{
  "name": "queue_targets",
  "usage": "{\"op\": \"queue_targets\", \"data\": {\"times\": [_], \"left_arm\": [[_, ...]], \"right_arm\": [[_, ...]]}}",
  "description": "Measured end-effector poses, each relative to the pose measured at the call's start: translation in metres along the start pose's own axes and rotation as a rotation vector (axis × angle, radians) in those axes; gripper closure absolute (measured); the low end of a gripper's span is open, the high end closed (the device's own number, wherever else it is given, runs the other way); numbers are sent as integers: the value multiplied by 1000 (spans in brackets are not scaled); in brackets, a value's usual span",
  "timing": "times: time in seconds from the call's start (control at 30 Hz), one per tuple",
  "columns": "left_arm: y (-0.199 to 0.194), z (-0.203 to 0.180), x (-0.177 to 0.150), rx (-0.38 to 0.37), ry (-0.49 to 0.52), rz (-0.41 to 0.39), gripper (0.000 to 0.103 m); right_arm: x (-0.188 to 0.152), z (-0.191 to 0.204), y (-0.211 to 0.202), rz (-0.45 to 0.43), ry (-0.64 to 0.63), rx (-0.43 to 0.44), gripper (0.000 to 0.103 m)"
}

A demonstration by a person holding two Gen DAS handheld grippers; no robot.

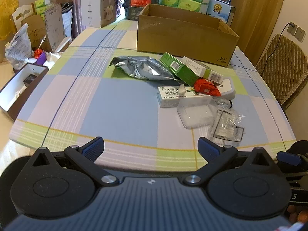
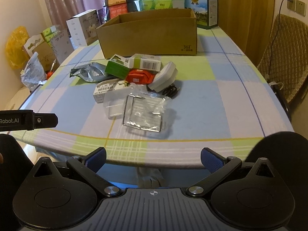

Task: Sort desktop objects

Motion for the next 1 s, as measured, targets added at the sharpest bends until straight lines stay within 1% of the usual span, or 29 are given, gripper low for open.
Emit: {"op": "queue_targets", "data": {"times": [0.13,0.3,0.4,0.6,0.7,0.8,0.83,0.93,1.0], "left_arm": [[0,2,7,-19,1,-18,1],[4,3,21,0,17,-39,1],[12,4,25,-13,10,-20,1],[28,2,34,-36,24,-22,1],[41,3,33,-48,34,11,1],[49,3,35,-68,46,15,1],[52,4,36,-71,46,17,1],[59,6,37,-84,32,21,1],[62,6,37,-90,30,27,1]], "right_arm": [[8,6,3,-34,-11,40,2],[23,10,12,-68,-22,18,2],[30,10,22,-78,-18,7,2],[36,5,49,-62,18,8,2],[40,4,60,-62,39,15,2],[44,3,70,-59,52,11,2],[46,3,74,-58,57,12,3],[50,5,81,-55,59,13,13],[49,4,85,-49,58,5,16]]}}
Point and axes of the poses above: each gripper's, at about its wrist camera, not at the fingertips, and y roughly the way its jaws point, z to its left, x to its top, the point moved 10 cm from there along y, roughly the way its jaws point, and after that the axes turned 11 degrees about z, right-handed, at the moved point
